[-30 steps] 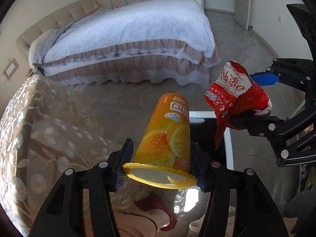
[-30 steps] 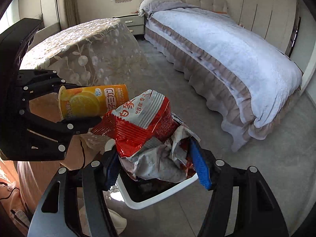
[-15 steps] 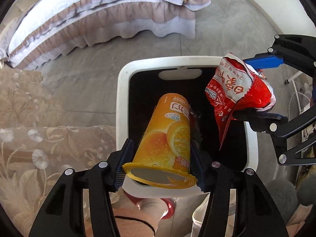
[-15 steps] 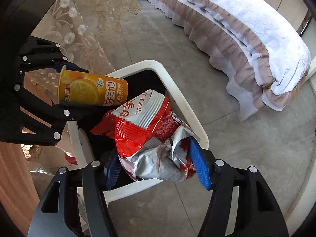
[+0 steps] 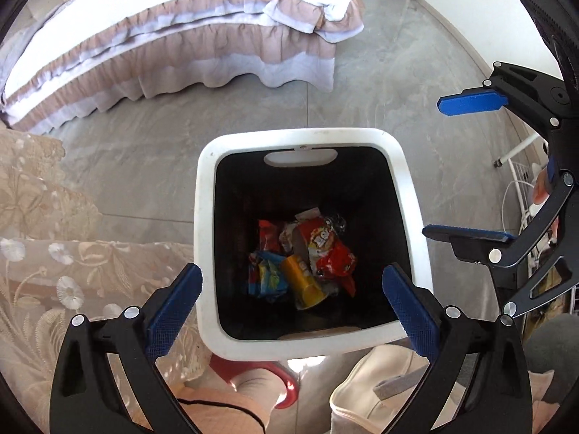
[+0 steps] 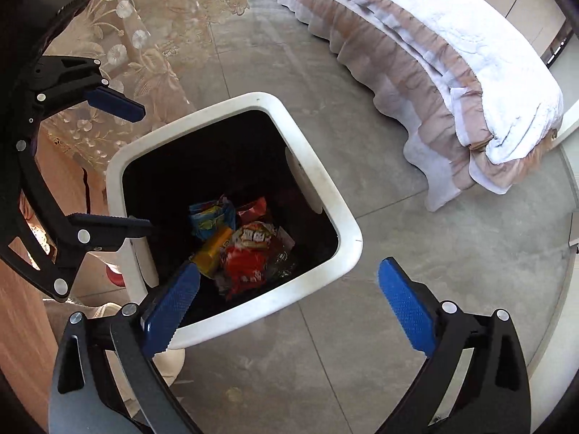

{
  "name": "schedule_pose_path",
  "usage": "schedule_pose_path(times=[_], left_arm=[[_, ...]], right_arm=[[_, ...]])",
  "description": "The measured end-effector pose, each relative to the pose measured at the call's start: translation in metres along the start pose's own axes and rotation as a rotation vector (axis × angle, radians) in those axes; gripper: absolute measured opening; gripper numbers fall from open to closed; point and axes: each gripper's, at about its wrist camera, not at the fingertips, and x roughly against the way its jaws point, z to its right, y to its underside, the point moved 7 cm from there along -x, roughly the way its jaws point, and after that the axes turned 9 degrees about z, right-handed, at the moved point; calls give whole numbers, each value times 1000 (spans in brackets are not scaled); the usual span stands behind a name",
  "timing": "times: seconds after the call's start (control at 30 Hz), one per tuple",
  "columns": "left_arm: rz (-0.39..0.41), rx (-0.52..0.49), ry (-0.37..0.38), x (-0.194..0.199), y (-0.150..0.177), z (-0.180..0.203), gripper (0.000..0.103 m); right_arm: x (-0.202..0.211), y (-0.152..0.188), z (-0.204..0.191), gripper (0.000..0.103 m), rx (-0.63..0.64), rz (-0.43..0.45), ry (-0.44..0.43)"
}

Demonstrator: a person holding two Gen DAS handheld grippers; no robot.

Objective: Collect trash
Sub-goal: 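Move both open tools back over the now empty table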

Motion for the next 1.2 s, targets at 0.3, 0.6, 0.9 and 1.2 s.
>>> schedule_pose_path(times=[0.3, 0.6, 0.9, 1.2], left_arm=[[162, 20, -45, 79, -17, -1, 98], [382, 112, -251, 202, -18, -27, 98], [569, 395, -598, 339, 56, -90, 98], [642, 683, -834, 437, 157, -129, 98]], right_arm=[[61, -35, -2, 98, 21, 139, 62], [152, -91, -33, 98, 71, 363, 159], [226, -152, -114, 98, 12, 620, 116], [263, -199, -204, 98, -53, 764, -42]])
